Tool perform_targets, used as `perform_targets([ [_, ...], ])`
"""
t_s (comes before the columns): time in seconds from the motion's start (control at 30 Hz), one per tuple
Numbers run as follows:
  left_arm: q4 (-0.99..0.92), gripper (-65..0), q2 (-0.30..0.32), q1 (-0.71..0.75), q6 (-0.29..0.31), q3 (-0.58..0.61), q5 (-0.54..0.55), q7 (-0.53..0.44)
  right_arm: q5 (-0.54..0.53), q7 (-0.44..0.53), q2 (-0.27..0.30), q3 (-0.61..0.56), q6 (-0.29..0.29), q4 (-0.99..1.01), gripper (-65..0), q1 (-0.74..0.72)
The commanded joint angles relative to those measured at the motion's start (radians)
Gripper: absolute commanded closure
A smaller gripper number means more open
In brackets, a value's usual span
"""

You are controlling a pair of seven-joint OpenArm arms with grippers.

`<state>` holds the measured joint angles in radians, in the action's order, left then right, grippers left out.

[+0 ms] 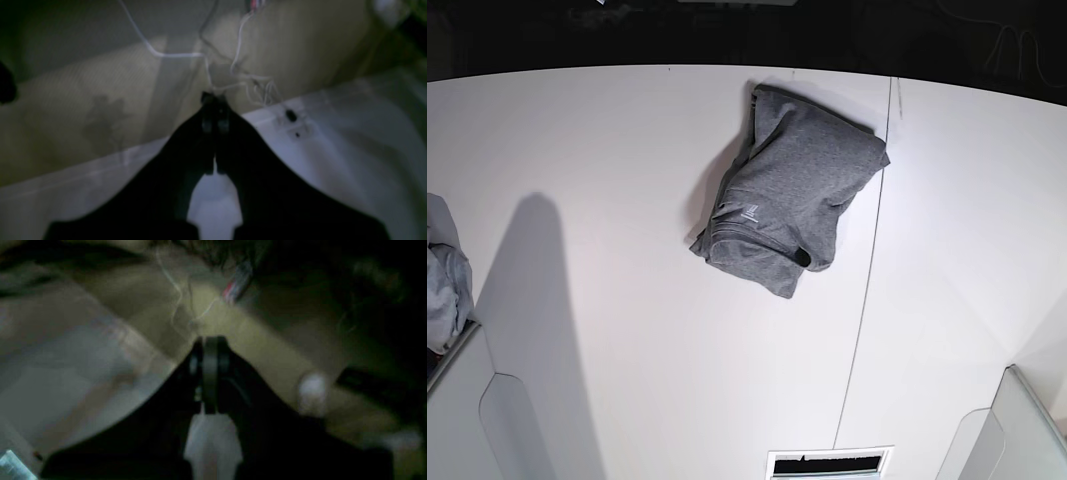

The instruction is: Layout the t-shirt on the table in an organized manner, then fold the t-shirt properly

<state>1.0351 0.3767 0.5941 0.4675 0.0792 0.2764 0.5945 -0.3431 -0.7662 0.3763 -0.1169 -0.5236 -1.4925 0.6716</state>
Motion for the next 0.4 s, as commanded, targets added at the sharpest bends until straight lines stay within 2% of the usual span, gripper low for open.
perform_targets([
  [0.0,-0.036,0.0,0.011,-0.019,-0.011,0.04,0.004,-0.025,0.008,0.002,-0.011,-0.012,-0.003,0.047,0.0,-0.018],
  [0.1,-0.153,0.0,-0.002,-0.124,-0.012,0.172,0.003,-0.098,0.049,0.003,-0.058,-0.027,-0.003,0.236,0.0,-0.101],
  [0.17,-0.219,0.0,-0.019,-0.191,-0.012,0.238,0.003,-0.097,0.052,0.007,-0.084,-0.027,-0.004,0.338,0.0,-0.151],
  [0.27,-0.297,0.0,-0.051,-0.257,-0.023,0.291,0.003,-0.089,0.063,0.001,-0.121,-0.024,-0.004,0.422,0.0,-0.199],
  [0.37,-0.325,0.0,-0.071,-0.282,-0.069,0.302,0.003,-0.089,0.074,-0.021,-0.156,-0.015,-0.004,0.428,0.0,-0.2],
])
